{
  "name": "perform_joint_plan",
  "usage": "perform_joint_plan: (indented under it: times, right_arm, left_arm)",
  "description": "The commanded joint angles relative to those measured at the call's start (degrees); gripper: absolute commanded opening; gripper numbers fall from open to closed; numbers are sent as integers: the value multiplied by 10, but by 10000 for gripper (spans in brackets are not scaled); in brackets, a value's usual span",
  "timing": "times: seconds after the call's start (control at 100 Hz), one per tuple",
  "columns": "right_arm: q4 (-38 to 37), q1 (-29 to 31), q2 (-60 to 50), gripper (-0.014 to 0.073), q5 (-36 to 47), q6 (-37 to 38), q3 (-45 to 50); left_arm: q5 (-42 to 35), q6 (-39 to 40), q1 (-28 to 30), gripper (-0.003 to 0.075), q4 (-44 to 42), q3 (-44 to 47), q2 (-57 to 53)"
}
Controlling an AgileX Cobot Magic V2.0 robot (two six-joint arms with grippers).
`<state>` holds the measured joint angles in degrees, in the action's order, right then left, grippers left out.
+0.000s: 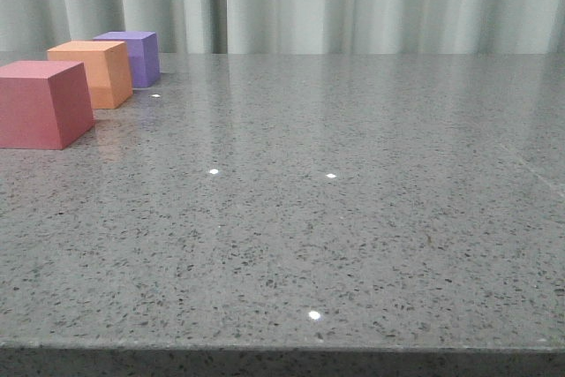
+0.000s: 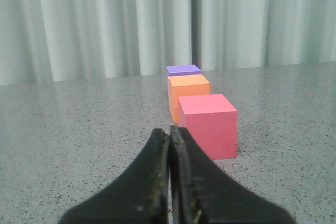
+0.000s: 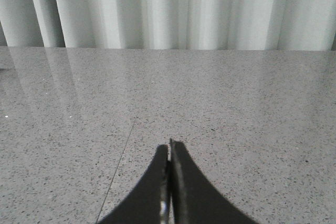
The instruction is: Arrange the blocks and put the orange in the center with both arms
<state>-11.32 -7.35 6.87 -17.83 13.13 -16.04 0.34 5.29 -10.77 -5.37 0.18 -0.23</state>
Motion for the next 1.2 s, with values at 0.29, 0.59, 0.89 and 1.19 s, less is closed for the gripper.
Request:
perform_joint_plan:
  times: [0.29,0.59,0.89,1.19]
  right_arm:
    - [91,58,-70,-110,178,-72,103]
    - [99,61,-86,-110,246,-72,166]
    - [99,61,-86,-110,250,-72,166]
    - [99,61,-86,-110,250,-72,166]
  left_arm:
    - [-42,1,2,-20,6,25,-21]
    - [-42,1,2,-20,6,25,-21]
    - [-42,1,2,-20,6,25,-21]
    - [-42,1,2,-20,6,25,-21]
